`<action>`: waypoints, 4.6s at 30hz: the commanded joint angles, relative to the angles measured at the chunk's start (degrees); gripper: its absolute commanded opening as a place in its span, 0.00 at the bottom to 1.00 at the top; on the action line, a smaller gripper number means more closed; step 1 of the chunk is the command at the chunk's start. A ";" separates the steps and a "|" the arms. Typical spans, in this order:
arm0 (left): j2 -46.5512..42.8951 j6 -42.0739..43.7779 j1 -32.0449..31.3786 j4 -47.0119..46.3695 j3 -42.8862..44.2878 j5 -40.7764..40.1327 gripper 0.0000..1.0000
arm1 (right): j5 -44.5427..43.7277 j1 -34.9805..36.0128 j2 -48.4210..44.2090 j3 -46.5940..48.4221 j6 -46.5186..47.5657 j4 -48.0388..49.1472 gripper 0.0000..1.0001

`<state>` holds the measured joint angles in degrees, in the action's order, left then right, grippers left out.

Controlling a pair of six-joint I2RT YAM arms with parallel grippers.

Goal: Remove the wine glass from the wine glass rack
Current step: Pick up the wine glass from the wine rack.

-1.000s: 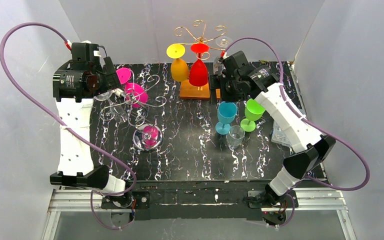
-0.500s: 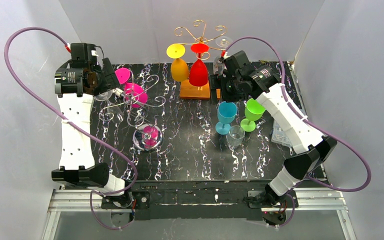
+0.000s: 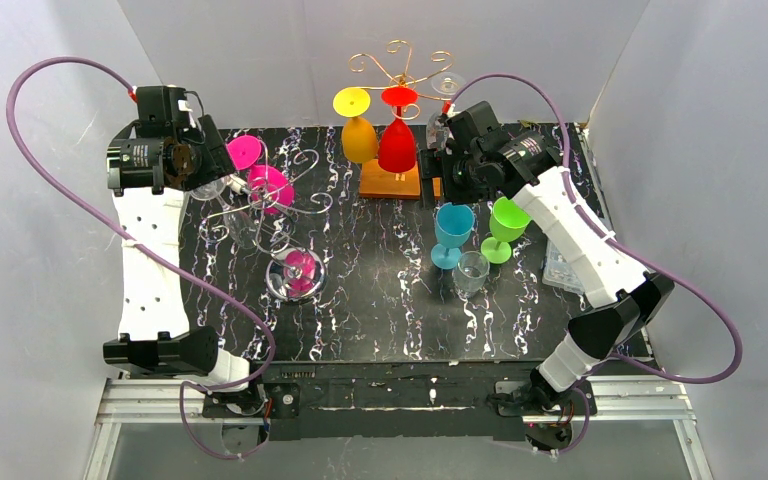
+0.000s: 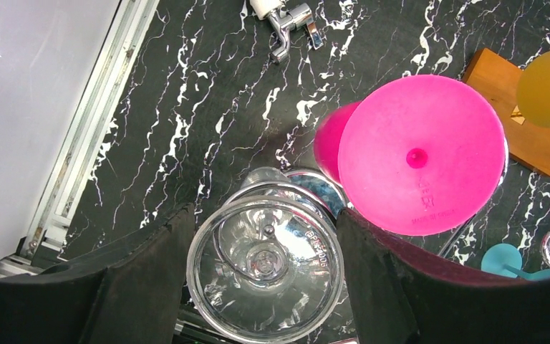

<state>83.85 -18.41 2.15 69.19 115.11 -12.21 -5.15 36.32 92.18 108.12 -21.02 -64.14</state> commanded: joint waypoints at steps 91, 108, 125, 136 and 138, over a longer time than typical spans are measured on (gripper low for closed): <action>-3.89 2.18 -0.39 -0.19 2.85 5.49 0.44 | -1.09 2.75 0.99 3.93 -0.91 1.03 0.98; -5.00 2.07 -0.48 0.77 2.15 4.55 0.43 | -0.13 4.30 1.46 7.06 -1.82 1.84 0.98; 1.34 2.50 -0.48 -0.78 8.01 5.17 0.43 | -0.92 5.96 2.64 8.60 -2.50 1.85 0.98; 4.80 3.21 -0.48 -0.48 12.18 1.21 0.43 | -0.97 6.05 3.00 8.18 -2.23 1.93 0.98; 4.95 3.36 -0.48 -0.46 12.44 0.12 0.43 | -0.93 6.05 3.07 8.03 -2.26 1.96 0.98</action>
<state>88.77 -15.99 1.91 69.17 125.32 -8.93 -5.80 42.09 94.28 114.21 -22.76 -63.26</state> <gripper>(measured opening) 0.676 0.983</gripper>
